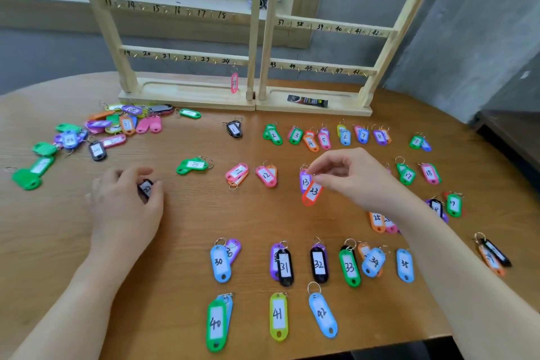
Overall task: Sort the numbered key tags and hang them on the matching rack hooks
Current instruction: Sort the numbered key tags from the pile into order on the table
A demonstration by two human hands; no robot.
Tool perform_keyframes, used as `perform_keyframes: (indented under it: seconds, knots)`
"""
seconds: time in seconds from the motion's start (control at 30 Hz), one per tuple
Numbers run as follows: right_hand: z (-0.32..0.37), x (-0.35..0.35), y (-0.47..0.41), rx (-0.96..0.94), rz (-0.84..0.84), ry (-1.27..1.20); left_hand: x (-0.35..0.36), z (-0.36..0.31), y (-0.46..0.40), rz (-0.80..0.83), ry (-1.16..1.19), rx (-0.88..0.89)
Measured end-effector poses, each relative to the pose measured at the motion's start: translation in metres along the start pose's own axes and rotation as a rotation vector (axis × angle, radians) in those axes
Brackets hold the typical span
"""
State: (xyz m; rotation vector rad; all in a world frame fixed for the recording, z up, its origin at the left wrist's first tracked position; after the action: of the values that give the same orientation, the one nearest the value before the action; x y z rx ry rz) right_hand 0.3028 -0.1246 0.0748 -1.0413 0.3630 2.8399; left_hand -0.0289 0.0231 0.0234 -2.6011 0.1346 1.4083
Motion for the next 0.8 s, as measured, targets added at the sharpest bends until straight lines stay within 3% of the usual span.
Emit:
perform_keyframes:
  seconds: [0.17,0.33,0.8]
  knots:
    - [0.015,0.029,-0.015,-0.063,0.118,0.006,0.004,0.001,0.000,0.027,-0.086,-0.028]
    - [0.023,0.056,-0.029,-0.082,0.214,0.047,0.002,0.000,-0.001,0.015,-0.022,-0.013]
    - [0.017,0.061,-0.030,-0.075,0.202,0.211,0.003,0.007,-0.002,0.034,-0.051,-0.063]
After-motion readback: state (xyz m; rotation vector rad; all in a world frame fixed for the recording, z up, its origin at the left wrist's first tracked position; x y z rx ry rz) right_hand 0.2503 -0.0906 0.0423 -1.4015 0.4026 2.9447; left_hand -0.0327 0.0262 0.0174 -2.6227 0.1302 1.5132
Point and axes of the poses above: each hand's wrist, its own y-axis away from the middle knuckle, its own x-axis out of the palm, z = x × y, the point moved 8 cm from there along -y, towards the middle knuckle, and after that the axes turned 8 degrees about z, right-handed, at the moved point
